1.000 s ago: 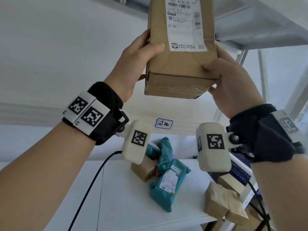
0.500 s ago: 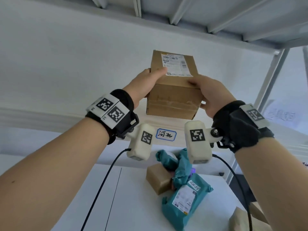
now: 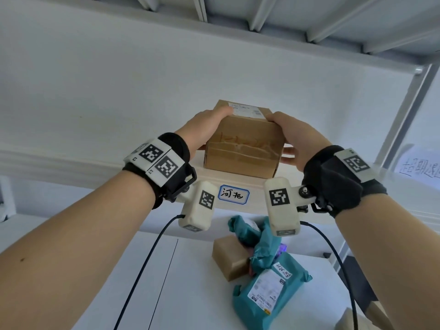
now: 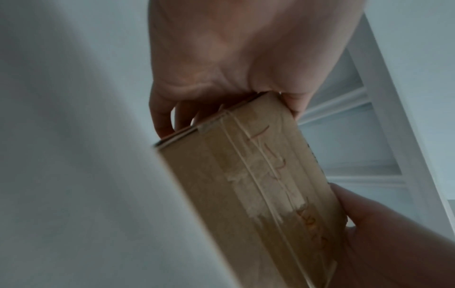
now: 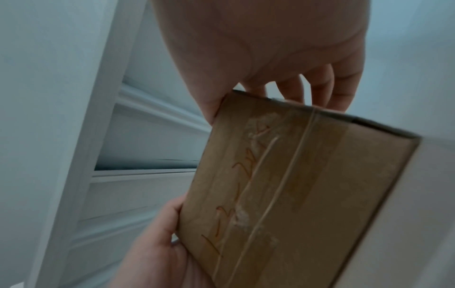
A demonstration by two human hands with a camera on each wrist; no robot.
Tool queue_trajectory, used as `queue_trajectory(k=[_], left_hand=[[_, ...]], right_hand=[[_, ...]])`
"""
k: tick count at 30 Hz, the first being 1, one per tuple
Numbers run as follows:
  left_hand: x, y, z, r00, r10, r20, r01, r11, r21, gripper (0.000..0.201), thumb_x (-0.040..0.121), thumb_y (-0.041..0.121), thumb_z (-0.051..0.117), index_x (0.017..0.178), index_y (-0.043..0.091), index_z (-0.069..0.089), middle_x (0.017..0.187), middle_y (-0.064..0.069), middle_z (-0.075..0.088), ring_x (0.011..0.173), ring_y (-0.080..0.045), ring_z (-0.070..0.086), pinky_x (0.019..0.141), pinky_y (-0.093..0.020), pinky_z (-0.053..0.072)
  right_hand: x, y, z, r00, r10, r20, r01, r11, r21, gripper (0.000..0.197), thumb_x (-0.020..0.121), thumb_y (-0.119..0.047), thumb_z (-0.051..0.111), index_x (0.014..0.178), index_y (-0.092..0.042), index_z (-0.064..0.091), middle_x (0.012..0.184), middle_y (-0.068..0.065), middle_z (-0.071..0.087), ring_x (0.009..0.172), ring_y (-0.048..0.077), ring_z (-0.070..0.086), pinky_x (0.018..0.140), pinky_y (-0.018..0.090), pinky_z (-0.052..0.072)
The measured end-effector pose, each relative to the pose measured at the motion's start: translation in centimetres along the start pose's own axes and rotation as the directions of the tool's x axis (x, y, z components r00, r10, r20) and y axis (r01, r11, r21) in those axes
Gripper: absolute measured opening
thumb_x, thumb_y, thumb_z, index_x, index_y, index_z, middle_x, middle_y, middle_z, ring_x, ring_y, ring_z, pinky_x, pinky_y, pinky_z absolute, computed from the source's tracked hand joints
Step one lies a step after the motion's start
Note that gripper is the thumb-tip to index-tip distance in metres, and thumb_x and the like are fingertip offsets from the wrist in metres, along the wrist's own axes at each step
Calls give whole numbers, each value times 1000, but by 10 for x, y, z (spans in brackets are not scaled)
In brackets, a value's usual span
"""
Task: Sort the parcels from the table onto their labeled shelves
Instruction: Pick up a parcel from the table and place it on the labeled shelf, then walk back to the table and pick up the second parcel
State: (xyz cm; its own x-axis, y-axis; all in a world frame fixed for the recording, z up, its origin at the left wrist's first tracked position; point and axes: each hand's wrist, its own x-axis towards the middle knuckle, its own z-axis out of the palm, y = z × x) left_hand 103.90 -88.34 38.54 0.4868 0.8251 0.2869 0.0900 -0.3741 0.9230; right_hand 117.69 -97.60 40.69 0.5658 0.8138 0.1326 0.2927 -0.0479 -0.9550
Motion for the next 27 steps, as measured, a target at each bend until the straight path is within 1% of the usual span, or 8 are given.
queue_trajectory(k=[4, 7, 10, 12, 17, 20, 23, 27], left_hand=[[4, -2, 0, 999, -47, 5, 47, 999, -15, 42, 92, 51, 39, 106, 21, 66, 95, 1, 62, 84, -17, 58, 73, -28, 44], [7, -5, 0, 997, -79, -11, 78, 997, -17, 45, 89, 56, 39, 102, 21, 64, 100, 1, 63, 91, -17, 60, 81, -29, 45], [8, -8, -1, 995, -96, -40, 97, 995, 17, 83, 70, 69, 41, 136, 20, 53, 140, -3, 54, 128, -22, 51, 109, -42, 37], [8, -7, 0, 995, -89, -47, 91, 996, 23, 92, 66, 71, 40, 143, 22, 46, 148, -5, 47, 135, -25, 45, 112, -46, 32], [2, -3, 0, 995, -98, -18, 99, 994, 54, 93, 68, 76, 37, 146, 26, 42, 152, -2, 43, 138, -23, 41, 113, -46, 31], [-2, 5, -4, 998, -60, -22, 62, 989, 138, 76, 88, 69, 27, 150, 25, 33, 158, 2, 33, 144, -21, 31, 115, -43, 27], [-6, 12, -16, 993, 17, -121, 21, 952, 306, 75, 95, 61, 24, 156, 16, 18, 163, 1, 19, 150, -18, 17, 117, -37, 17], [-22, 21, -34, 983, 88, -159, 1, 872, 489, 73, 98, 53, 31, 157, 14, 14, 165, 0, 13, 151, -16, 13, 118, -33, 13]], right_hand=[[3, -1, -1, 1000, 13, 10, -13, 999, -52, 19, 90, -42, 52, 95, -24, 56, 85, -4, 57, 74, 15, 56, 67, 28, 48], [7, 0, -2, 1000, 20, 10, -19, 995, -97, 22, 88, -46, 51, 84, -25, 53, 86, -3, 56, 82, 17, 58, 82, 34, 51], [10, 1, -3, 1000, 9, 0, -9, 989, -145, 24, 88, -48, 49, 91, -24, 53, 89, -2, 55, 98, 23, 58, 98, 43, 48], [9, 1, -3, 1000, 2, -4, -2, 987, -160, 24, 88, -48, 48, 86, -25, 51, 91, -2, 55, 105, 24, 59, 100, 45, 47], [8, -1, -2, 1000, -11, 7, 12, 977, -214, 34, 90, -50, 44, 108, -21, 49, 112, 3, 57, 109, 24, 56, 104, 47, 43], [4, -7, -5, 999, -47, 29, 53, 956, -289, 51, 94, -53, 38, 130, -19, 48, 135, 5, 51, 118, 26, 51, 108, 46, 37], [-2, -19, -9, 977, -211, 25, 203, 895, -397, 56, 100, -44, 29, 142, -9, 42, 146, 10, 44, 133, 27, 42, 111, 40, 30], [-16, -32, -3, 911, -410, 53, 388, 806, -447, 49, 98, -33, 37, 146, -22, 41, 153, -2, 39, 140, 20, 36, 112, 29, 27]])
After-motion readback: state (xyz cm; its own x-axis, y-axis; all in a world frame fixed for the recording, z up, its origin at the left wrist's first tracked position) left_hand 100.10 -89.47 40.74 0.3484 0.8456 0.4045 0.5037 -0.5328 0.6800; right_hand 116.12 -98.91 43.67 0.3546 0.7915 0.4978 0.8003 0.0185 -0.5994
